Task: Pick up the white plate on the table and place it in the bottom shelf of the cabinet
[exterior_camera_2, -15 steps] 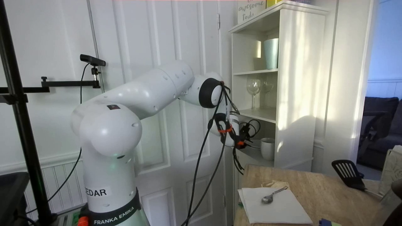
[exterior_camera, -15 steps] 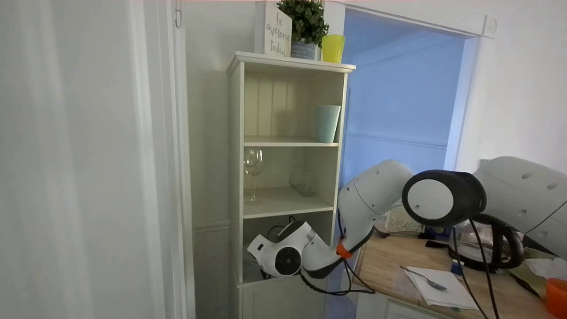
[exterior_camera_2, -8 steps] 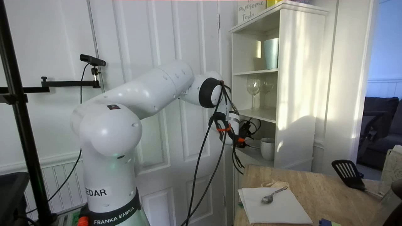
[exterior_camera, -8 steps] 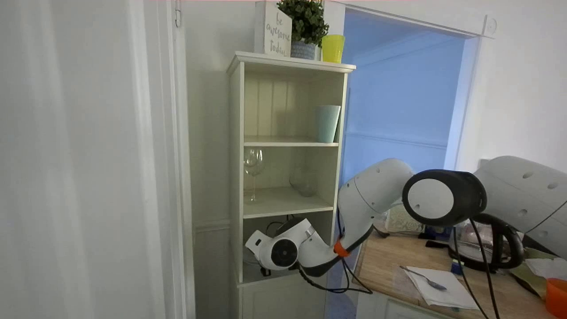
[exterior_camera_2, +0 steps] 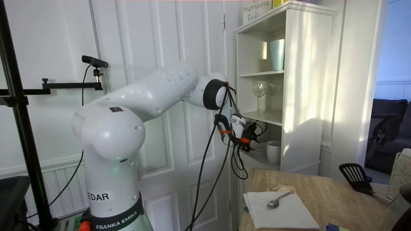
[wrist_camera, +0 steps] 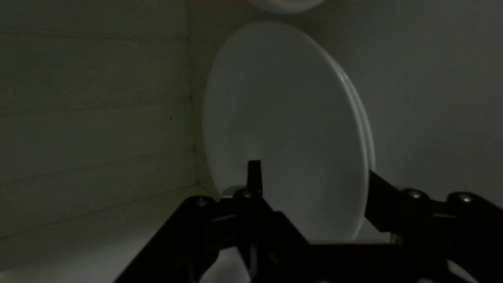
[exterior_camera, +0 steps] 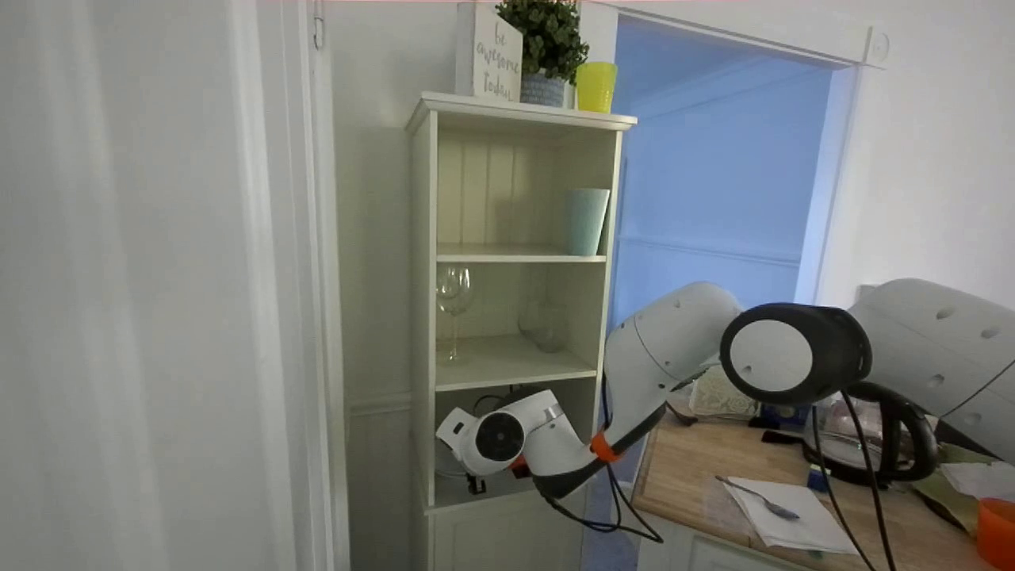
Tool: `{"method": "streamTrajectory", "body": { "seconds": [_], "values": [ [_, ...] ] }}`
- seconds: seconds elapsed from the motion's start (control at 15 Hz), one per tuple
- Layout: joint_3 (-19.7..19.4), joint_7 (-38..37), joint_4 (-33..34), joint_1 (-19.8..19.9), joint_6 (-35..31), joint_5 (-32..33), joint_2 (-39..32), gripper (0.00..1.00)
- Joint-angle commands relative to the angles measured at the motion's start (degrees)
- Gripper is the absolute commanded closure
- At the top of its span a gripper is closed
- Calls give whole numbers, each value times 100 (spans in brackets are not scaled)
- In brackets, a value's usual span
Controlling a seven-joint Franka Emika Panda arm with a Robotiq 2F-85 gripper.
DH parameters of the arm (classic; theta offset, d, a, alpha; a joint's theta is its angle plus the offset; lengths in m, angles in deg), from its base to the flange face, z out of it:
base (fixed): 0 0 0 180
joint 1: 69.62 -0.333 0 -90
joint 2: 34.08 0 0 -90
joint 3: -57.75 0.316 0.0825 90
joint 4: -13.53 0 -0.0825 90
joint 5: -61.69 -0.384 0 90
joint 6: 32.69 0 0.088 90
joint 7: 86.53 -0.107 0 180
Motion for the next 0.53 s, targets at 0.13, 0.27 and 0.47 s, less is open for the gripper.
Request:
{"method": "streamTrajectory", "body": {
  "seconds": [0.13,0.27,0.47],
  "values": [
    [-232,486,93,-166,-70,-643,8,40],
    [-263,607,95,-186,-60,-824,21,40],
    [-300,874,97,-212,-36,-1151,38,37]
  ]
}}
